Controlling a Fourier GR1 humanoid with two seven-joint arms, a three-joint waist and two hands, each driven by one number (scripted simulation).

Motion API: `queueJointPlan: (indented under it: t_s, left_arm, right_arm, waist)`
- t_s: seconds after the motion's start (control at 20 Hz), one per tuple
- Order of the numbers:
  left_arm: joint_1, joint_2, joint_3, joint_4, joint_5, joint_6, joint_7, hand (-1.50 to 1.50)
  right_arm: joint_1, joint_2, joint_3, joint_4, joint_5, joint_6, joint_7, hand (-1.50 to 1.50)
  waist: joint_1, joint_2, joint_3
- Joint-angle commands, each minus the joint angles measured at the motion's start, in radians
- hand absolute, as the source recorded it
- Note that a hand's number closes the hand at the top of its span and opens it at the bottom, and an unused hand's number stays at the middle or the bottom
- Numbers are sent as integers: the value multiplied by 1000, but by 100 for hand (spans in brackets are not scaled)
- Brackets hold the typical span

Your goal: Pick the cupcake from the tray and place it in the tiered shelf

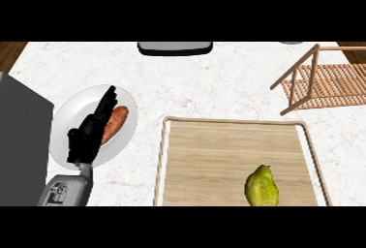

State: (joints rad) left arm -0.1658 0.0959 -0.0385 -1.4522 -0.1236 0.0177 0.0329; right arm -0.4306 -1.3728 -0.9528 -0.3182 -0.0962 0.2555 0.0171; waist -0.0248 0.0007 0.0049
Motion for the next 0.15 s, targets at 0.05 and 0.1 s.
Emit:
queueJointPlan:
  t_s: [0.05,0.1]
  left_arm:
    - [23,23,9,0,2,-20,-29,0]
    - [40,27,16,-20,18,-27,-16,0]
  right_arm:
    - [139,-88,-74,111,-41,147,-75,-150]
    - [193,-56,-87,123,-43,182,-149,-150]
  waist:
    - [3,0,1]
    - [-12,-4,3]
